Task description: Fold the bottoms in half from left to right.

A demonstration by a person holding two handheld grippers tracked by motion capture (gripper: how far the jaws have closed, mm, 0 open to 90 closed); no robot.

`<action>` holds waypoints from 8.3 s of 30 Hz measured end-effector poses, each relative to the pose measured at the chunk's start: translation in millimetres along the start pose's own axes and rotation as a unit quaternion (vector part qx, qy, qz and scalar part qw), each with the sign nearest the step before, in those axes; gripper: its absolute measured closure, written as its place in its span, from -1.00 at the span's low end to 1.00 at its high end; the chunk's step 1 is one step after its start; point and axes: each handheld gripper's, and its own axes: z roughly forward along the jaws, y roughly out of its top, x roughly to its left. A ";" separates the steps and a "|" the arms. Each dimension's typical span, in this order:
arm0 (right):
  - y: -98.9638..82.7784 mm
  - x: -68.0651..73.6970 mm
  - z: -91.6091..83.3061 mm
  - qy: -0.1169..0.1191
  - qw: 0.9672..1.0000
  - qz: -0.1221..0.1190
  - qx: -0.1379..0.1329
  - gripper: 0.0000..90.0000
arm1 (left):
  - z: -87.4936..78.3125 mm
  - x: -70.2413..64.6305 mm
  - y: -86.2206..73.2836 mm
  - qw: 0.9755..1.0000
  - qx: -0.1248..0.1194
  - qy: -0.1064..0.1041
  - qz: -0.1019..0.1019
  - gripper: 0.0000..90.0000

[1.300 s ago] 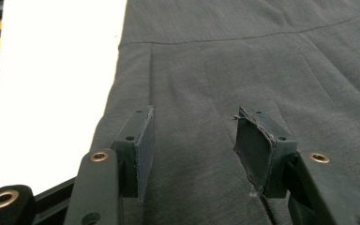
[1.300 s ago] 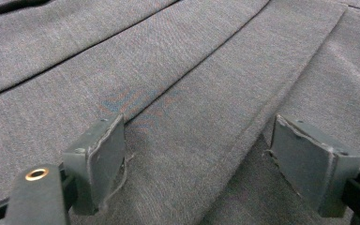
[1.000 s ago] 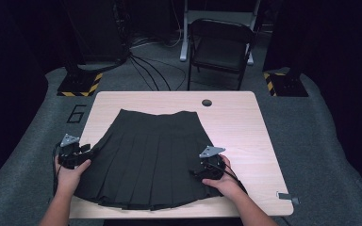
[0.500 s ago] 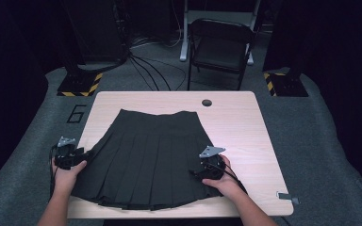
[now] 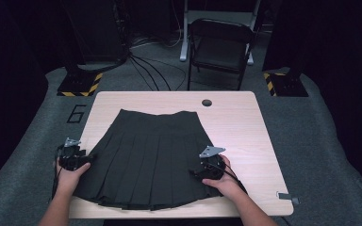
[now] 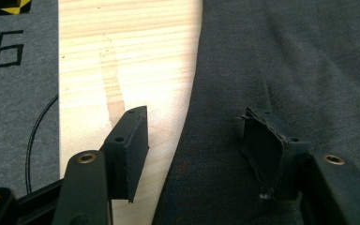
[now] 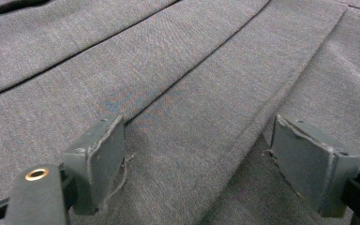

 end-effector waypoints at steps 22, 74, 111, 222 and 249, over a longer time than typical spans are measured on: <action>0.1 -0.6 0.0 0.000 1.000 -0.004 0.000 -0.60 | 1.1 -12.0 0.4 1.000 0.000 -0.017 0.010 0.77; 0.1 -0.7 0.0 0.001 1.000 -0.004 0.000 -0.60 | -41.8 -167.8 62.5 0.978 -0.065 -0.106 0.165 0.92; 0.1 -0.8 0.0 0.001 1.000 -0.004 0.000 -0.60 | 0.4 -263.2 50.2 0.965 -0.026 -0.182 0.189 0.91; 126.9 -6.1 99.9 -0.007 0.998 0.057 0.008 -0.15 | -42.1 -245.3 -25.7 0.952 -0.008 -0.216 0.218 0.07; 127.9 4.2 89.6 -0.006 1.000 0.018 -0.011 0.44 | -26.6 -246.1 -31.6 0.954 0.036 -0.204 0.219 0.91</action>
